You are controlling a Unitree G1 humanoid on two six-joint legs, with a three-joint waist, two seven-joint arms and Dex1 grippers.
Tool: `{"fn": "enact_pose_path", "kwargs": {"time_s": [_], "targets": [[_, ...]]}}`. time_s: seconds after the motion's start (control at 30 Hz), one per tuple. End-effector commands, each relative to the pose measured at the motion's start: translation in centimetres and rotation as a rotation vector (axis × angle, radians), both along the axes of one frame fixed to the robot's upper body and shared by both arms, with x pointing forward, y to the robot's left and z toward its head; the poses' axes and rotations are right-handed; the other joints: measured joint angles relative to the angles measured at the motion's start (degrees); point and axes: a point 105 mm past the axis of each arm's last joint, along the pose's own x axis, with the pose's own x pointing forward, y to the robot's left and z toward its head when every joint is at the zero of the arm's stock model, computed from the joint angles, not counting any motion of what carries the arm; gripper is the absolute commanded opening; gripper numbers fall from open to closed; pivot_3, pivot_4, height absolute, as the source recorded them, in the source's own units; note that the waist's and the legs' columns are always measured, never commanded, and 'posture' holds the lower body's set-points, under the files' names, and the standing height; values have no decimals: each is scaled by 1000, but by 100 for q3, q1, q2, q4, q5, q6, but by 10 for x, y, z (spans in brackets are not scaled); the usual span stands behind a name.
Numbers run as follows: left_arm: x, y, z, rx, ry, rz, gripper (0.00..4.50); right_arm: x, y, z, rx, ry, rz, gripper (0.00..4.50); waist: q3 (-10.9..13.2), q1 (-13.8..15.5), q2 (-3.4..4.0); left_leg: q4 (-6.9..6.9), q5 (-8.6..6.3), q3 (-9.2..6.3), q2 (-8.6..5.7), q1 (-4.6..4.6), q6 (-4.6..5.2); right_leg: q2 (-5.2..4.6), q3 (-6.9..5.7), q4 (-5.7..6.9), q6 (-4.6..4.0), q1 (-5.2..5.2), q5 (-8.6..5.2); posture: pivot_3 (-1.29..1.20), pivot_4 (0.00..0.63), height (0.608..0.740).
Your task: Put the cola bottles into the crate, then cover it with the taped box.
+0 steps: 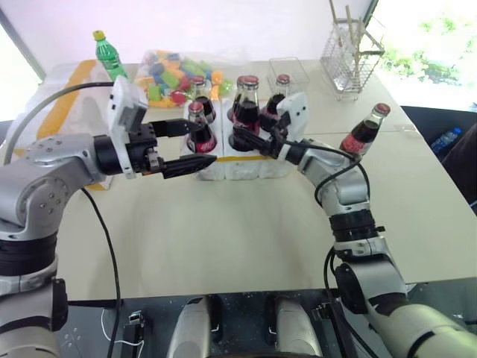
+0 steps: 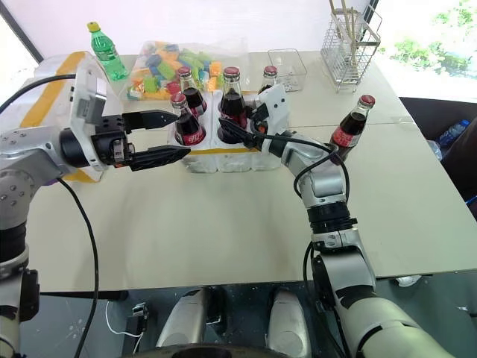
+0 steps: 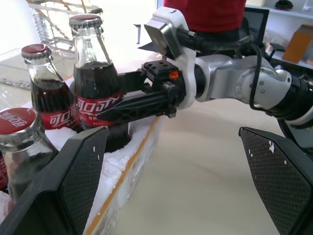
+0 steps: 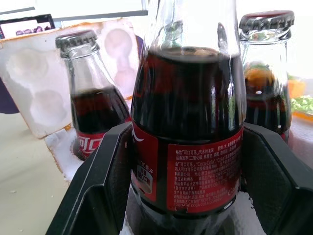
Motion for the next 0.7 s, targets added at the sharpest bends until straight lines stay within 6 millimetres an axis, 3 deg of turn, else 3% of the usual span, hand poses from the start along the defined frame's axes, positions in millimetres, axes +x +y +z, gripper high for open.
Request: {"fn": "enact_pose_path", "kwargs": {"time_s": [0.03,0.2,0.33,0.57,0.7], "targets": [[-2,-3,9,-1,-49,-16,4500,-2,0,19,55,-87,-16,2623,0,-8,0,0,0,0,0,0,0,0,0,0,0,0,0,0,150,736],[-2,-3,10,2,-51,-13,4500,4,3,-8,-73,-43,-37,2623,-1,-9,-1,0,0,0,1,1,0,0,0,0,0,0,0,0,150,736],[-3,-2,8,9,-45,-12,4500,-2,6,-15,-123,-37,-1,4354,-1,-5,-2,1,0,-2,5,10,0,0,0,-2,0,8,0,0,150,736],[-3,-4,5,7,-33,-19,4500,-12,0,13,-156,-119,20,4436,-1,2,-2,2,0,-3,6,8,0,-1,0,-2,0,7,0,0,150,736],[-3,-8,3,6,-27,-34,4500,-22,-31,42,-141,-160,-23,4436,-1,15,-1,3,0,-4,6,7,0,-3,0,-2,0,7,0,0,150,736]]}}
